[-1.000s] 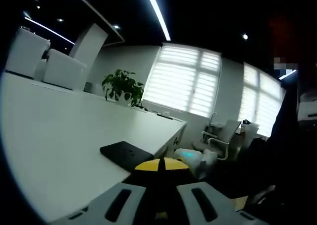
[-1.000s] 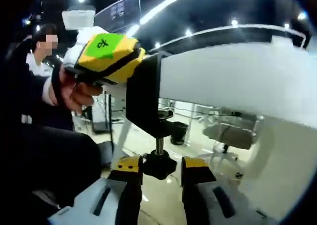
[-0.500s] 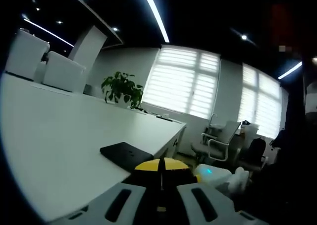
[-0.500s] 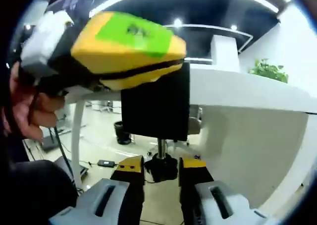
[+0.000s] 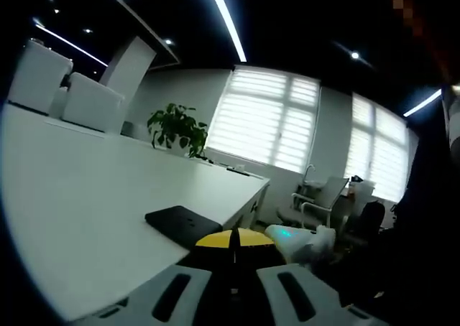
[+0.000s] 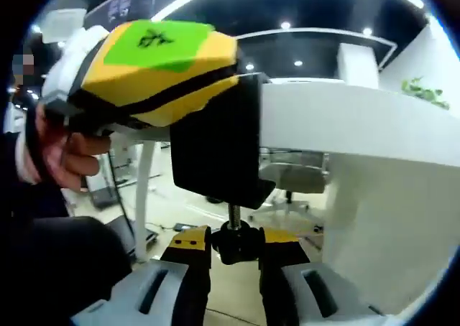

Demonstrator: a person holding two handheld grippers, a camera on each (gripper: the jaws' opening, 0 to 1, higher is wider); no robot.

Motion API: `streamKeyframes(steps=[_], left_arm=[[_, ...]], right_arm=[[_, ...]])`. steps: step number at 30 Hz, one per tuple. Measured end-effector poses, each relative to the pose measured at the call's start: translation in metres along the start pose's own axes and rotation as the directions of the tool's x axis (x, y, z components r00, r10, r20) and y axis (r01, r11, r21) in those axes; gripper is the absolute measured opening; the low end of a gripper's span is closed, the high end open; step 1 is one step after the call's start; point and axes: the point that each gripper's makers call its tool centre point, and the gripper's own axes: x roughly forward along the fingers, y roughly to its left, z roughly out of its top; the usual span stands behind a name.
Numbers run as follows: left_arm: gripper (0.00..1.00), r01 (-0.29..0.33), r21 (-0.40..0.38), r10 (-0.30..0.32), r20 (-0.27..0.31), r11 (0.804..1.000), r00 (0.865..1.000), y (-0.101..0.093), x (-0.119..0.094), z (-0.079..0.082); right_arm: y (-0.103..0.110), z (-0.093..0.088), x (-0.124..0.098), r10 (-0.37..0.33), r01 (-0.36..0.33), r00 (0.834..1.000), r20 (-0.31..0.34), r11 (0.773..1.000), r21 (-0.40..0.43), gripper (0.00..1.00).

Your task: Clamp the fixed fixture on the desktop, loosen the retaining clip, secure it to the edge of the desk, and tighten the retaining clip.

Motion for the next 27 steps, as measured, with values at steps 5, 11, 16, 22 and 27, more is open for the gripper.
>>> streamKeyframes(steps=[5, 11, 16, 22, 27], left_arm=[[0.01, -0.001, 0.001, 0.001, -0.007, 1.000, 1.000, 0.000, 0.001, -0.001], [0.01, -0.003, 0.005, 0.003, -0.020, 1.000, 1.000, 0.000, 0.002, -0.002], [0.01, -0.002, 0.009, 0.002, -0.019, 1.000, 1.000, 0.001, 0.002, -0.002], [0.01, -0.001, 0.013, 0.001, -0.017, 1.000, 1.000, 0.001, 0.002, -0.002], [0.01, 0.001, 0.018, 0.000, -0.014, 1.000, 1.000, 0.000, 0.001, -0.002]], right_arm=[[0.005, 0.002, -0.001, 0.257, -0.255, 0.965, 0.040, 0.966, -0.044, 0.23], [0.009, 0.002, -0.002, 0.295, -0.293, 0.954, 0.044, 0.955, -0.052, 0.24], [0.012, 0.003, -0.005, 0.272, -0.269, 0.961, 0.049, 0.961, -0.071, 0.24], [0.018, 0.004, -0.003, 0.249, -0.245, 0.968, 0.028, 0.963, -0.115, 0.25], [0.018, 0.005, -0.004, 0.141, -0.141, 0.990, -0.005, 0.986, -0.090, 0.29]])
